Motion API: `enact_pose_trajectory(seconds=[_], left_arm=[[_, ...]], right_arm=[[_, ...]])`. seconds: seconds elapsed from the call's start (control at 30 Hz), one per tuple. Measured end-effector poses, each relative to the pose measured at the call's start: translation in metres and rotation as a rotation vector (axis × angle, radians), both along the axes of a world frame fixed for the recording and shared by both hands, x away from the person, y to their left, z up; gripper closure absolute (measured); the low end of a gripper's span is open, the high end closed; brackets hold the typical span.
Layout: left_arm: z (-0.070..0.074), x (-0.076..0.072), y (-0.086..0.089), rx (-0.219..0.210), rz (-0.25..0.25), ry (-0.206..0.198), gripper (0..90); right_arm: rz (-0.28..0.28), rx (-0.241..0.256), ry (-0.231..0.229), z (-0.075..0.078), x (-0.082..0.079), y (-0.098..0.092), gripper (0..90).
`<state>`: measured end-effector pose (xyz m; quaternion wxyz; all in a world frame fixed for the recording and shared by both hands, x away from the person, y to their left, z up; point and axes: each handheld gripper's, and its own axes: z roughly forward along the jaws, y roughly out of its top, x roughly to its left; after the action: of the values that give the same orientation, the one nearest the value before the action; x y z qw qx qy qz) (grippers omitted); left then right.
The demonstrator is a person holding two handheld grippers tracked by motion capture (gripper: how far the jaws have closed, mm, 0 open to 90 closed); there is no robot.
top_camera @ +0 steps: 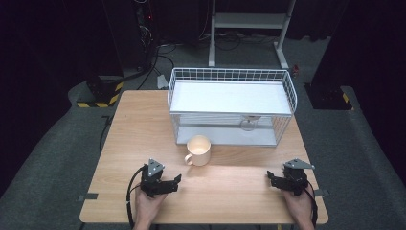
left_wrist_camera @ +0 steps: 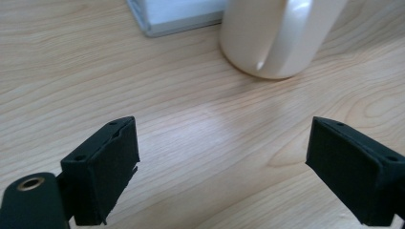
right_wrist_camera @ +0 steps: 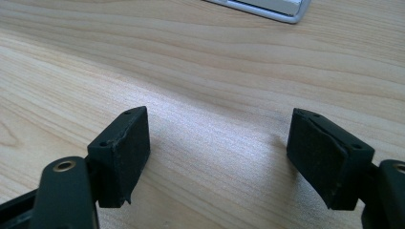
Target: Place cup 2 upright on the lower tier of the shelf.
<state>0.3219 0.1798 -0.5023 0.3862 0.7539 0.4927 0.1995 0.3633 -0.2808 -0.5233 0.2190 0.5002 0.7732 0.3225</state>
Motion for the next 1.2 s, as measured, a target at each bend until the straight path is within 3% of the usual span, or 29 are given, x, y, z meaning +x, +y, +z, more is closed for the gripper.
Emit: enact_pose_trajectory(seconds=[0.1, 0.57, 0.93, 1.2], left_arm=[[0.002, 0.001, -0.005, -0.005, -0.022, 0.009, 12.4], [0.013, 0.013, -0.039, 0.043, -0.089, -0.02, 13.7], [0.019, 0.029, -0.055, 0.062, -0.112, -0.036, 13.8], [0.023, 0.044, -0.061, 0.052, -0.111, -0.039, 12.2]], right_arm=[[-0.001, -0.002, -0.001, 0.0, 0.0, 0.0, 22.6], [-0.01, 0.004, 0.004, 0.0, 0.0, -0.001, 20.9], [-0.01, 0.005, 0.004, 0.0, 0.0, -0.001, 20.9], [-0.011, 0.005, 0.004, 0.0, 0.0, -0.001, 20.9]])
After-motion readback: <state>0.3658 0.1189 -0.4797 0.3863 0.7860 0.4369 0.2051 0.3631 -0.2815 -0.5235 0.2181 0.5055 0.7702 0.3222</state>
